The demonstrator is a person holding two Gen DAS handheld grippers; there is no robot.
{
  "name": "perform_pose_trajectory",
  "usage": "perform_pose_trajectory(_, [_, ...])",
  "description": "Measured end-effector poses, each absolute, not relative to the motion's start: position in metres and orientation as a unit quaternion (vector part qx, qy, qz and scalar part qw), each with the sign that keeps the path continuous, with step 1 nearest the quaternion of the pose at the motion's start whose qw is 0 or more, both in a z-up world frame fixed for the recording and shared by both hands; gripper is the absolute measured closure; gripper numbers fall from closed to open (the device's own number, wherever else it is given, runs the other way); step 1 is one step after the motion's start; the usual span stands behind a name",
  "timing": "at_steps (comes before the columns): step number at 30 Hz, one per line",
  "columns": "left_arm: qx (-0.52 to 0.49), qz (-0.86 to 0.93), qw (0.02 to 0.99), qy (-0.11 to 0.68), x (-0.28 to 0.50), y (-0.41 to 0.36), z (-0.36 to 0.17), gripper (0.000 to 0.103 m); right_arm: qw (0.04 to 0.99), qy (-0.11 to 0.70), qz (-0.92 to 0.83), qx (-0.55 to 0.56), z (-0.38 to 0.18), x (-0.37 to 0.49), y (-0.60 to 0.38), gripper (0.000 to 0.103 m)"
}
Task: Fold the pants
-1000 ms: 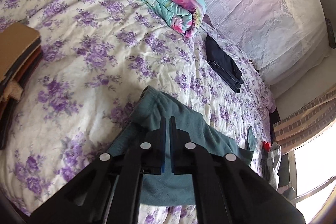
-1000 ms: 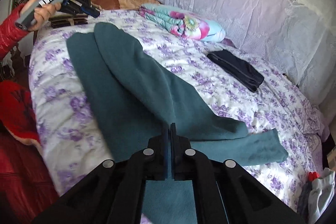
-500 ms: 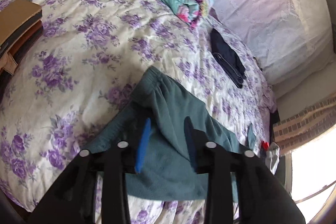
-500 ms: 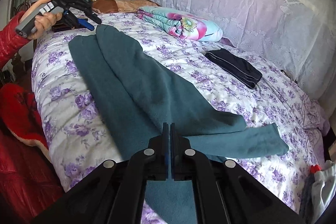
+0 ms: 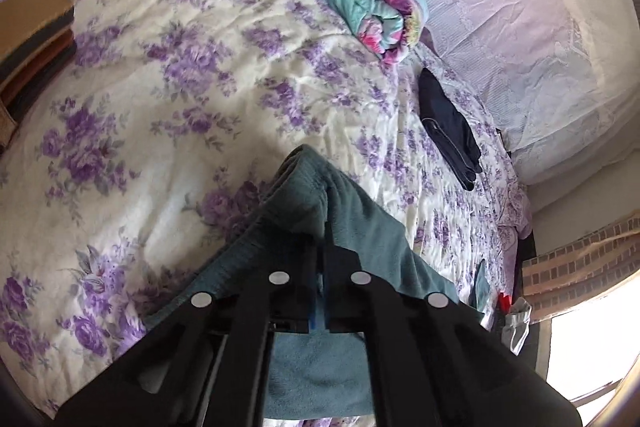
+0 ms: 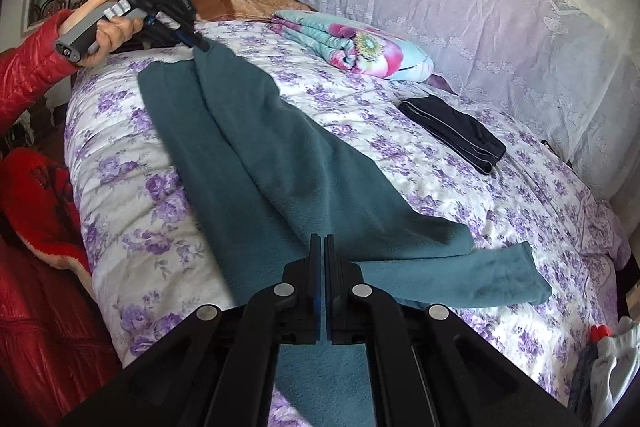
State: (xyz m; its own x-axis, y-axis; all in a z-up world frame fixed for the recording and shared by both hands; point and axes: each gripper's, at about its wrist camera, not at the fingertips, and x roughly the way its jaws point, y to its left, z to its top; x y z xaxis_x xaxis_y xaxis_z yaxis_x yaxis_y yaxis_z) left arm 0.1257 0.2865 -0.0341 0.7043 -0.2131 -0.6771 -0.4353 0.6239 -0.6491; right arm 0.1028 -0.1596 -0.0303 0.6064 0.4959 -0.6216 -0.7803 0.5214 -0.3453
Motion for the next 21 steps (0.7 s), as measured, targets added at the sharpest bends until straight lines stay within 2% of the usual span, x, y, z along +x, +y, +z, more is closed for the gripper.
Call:
perform_pose_trajectory(3, [-0.422, 0.06, 0.825, 0.372, 0.123, 0.284, -0.023, 0.102, 0.832, 0.225, 0.387, -0.328, -0.033, 0.1, -0.153, 0.099])
perform_pose_trajectory(5, [-0.416, 0.059, 0.829, 0.369, 0.122, 0.283, -0.016, 0.102, 0.826, 0.223, 0.391, -0.34, -0.036, 0.101, -0.147, 0.078])
perform_pose_trajectory(6, [-0.411, 0.06, 0.832, 0.368, 0.122, 0.283, -0.013, 0.102, 0.824, 0.217, 0.39, -0.349, -0.038, 0.1, -0.144, 0.059])
perform_pose_trajectory(7, [-0.409, 0.06, 0.833, 0.368, 0.122, 0.282, -0.012, 0.102, 0.823, 0.21, 0.388, -0.359, -0.04, 0.1, -0.142, 0.058])
perform_pose_trajectory(9, [-0.407, 0.059, 0.834, 0.368, 0.123, 0.282, -0.01, 0.102, 0.819, 0.212, 0.381, -0.373, -0.044, 0.102, -0.138, 0.058])
perform_pose_trajectory(12, [-0.407, 0.06, 0.834, 0.368, 0.123, 0.282, -0.011, 0.102, 0.817, 0.239, 0.38, -0.362, -0.048, 0.116, -0.137, 0.077])
perform_pose_trajectory(17, [-0.412, 0.062, 0.83, 0.37, 0.126, 0.284, -0.015, 0.102, 0.819, 0.253, 0.359, -0.368, -0.06, 0.135, -0.139, 0.078])
perform_pose_trajectory(18, [-0.413, 0.061, 0.83, 0.37, 0.126, 0.284, -0.015, 0.102, 0.82, 0.251, 0.36, -0.366, -0.06, 0.135, -0.139, 0.084])
perform_pose_trajectory(19, [-0.414, 0.06, 0.829, 0.37, 0.126, 0.284, -0.015, 0.102, 0.824, 0.246, 0.357, -0.366, -0.058, 0.132, -0.139, 0.1])
perform_pose_trajectory(21, [-0.413, 0.058, 0.831, 0.368, 0.125, 0.284, -0.013, 0.102, 0.83, 0.231, 0.354, -0.364, -0.051, 0.126, -0.142, 0.099])
